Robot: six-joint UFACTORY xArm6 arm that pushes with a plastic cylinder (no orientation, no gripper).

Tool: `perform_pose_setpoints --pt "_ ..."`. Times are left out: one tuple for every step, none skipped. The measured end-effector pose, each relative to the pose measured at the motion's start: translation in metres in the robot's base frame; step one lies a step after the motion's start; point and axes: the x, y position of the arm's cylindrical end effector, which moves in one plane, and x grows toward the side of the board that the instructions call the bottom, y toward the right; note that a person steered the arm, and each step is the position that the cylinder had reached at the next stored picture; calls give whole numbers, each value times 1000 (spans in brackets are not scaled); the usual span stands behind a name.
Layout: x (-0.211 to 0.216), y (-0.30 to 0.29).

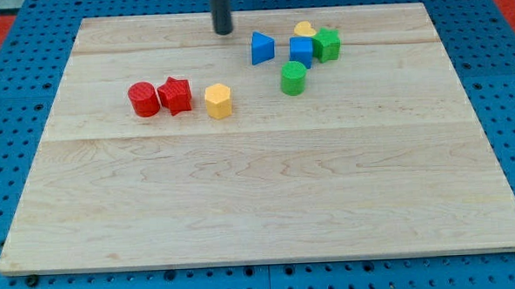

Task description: Separate the yellow heart along with the green star from the blue cube

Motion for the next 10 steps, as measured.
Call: perform_pose_setpoints --pt "-1 41" --pt "-1 75" --pt "0 106" --pt "8 119" --pt "16 119" --pt "28 119" --pt "44 119" --pt "66 119" --pt "94 119" --pt "130 119"
